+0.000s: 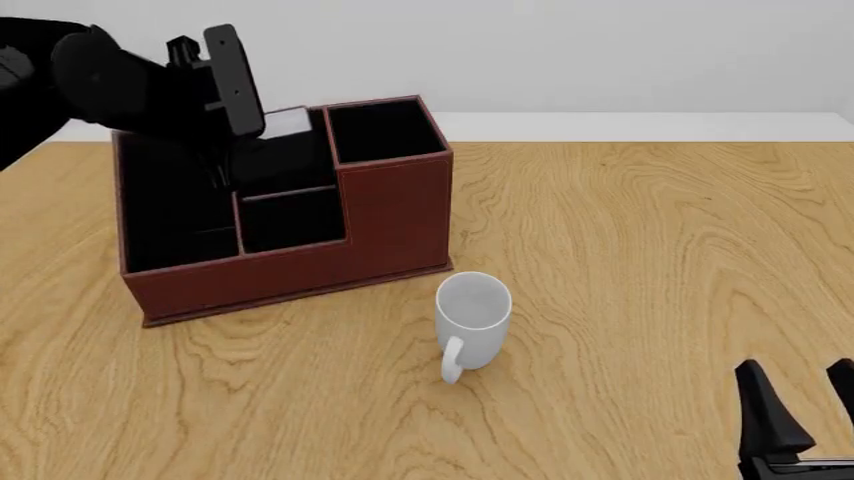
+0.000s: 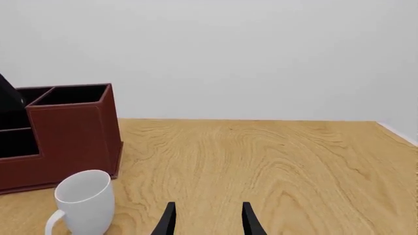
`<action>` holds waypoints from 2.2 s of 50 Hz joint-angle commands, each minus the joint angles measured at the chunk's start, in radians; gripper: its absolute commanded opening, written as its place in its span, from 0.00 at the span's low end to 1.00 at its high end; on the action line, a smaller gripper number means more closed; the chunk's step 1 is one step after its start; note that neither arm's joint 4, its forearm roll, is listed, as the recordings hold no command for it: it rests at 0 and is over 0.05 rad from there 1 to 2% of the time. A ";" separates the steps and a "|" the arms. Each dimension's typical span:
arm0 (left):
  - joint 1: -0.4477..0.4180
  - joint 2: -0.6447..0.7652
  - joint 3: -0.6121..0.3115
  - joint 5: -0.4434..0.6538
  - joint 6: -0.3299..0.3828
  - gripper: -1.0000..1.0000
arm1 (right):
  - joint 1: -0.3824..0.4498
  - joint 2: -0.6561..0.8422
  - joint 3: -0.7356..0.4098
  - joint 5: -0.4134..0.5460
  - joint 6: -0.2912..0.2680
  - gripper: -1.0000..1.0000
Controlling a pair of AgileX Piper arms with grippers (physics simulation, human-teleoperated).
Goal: Pick up the book and place it in the front compartment of the caddy.
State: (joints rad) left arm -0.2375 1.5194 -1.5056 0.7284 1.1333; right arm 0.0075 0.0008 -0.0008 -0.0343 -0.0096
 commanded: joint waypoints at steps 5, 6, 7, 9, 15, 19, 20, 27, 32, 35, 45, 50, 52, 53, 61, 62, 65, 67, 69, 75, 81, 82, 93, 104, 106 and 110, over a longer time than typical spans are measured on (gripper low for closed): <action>0.041 0.043 0.016 -0.089 0.033 0.00 | -0.002 -0.001 0.001 0.005 -0.009 1.00; 0.045 0.046 0.018 -0.096 0.036 0.00 | -0.002 -0.001 0.001 0.005 -0.010 1.00; 0.047 0.049 0.019 -0.099 0.037 0.00 | -0.002 -0.001 0.001 0.005 -0.010 1.00; 0.048 0.054 0.030 -0.110 0.040 0.00 | -0.003 0.000 0.001 0.007 -0.013 1.00; 0.046 0.078 0.021 -0.127 0.031 0.00 | -0.002 0.000 0.001 0.009 -0.019 1.00; 0.044 0.096 0.013 -0.142 0.028 0.00 | -0.003 0.001 0.001 0.011 -0.022 1.00; 0.045 0.104 0.003 -0.136 0.020 0.00 | -0.003 0.001 0.001 0.011 -0.023 1.00; 0.042 0.125 0.004 -0.155 0.019 0.00 | 0.000 0.021 0.000 -0.003 -0.033 1.00; 0.037 0.138 -0.005 -0.160 0.014 0.00 | 0.004 0.010 0.000 0.011 -0.036 1.00; 0.035 0.141 -0.012 -0.158 0.013 0.00 | 0.005 0.006 0.000 0.017 -0.039 1.00; 0.029 0.173 -0.052 -0.163 0.013 0.00 | 0.009 0.004 0.000 0.023 -0.047 1.00; 0.029 0.196 -0.058 -0.168 0.015 0.00 | 0.010 0.002 0.000 0.027 -0.050 1.00; 0.029 0.201 -0.058 -0.173 0.017 0.00 | 0.010 0.001 0.000 0.028 -0.051 1.00; 0.030 0.205 -0.061 -0.173 0.015 0.00 | 0.009 0.001 0.000 0.029 -0.051 1.00; 0.040 0.246 -0.081 -0.185 0.024 0.00 | 0.010 0.003 0.000 0.031 -0.060 1.00; 0.044 0.258 -0.086 -0.191 0.026 0.00 | 0.009 0.003 0.000 0.032 -0.062 1.00; 0.045 0.272 -0.091 -0.197 0.028 0.00 | 0.009 0.004 0.000 0.032 -0.066 1.00; 0.047 0.281 -0.090 -0.202 0.031 0.00 | 0.009 0.006 0.000 0.030 -0.068 1.00; 0.046 0.294 -0.101 -0.197 0.022 0.00 | 0.009 0.006 0.001 0.033 -0.072 1.00; 0.058 0.326 -0.119 -0.220 0.039 0.00 | 0.009 0.008 0.001 0.034 -0.078 1.00; 0.065 0.359 -0.138 -0.236 0.040 0.00 | 0.013 0.014 0.001 0.031 -0.087 1.00; 0.067 0.366 -0.140 -0.239 0.042 0.00 | 0.014 0.016 0.001 0.030 -0.089 1.00; 0.081 0.413 -0.179 -0.258 0.045 0.00 | 0.016 0.024 0.001 0.028 -0.098 1.00; 0.110 0.467 -0.245 -0.270 0.061 0.00 | 0.023 0.033 0.001 0.026 -0.104 1.00; 0.118 0.478 -0.259 -0.270 0.063 0.00 | 0.025 0.034 0.001 0.026 -0.105 1.00; 0.135 0.501 -0.284 -0.280 0.069 0.00 | 0.030 0.037 0.001 0.026 -0.107 1.00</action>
State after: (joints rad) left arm -0.1323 1.9095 -1.7065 0.5023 1.1864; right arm 0.0293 0.0307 -0.0001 -0.0075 -0.1109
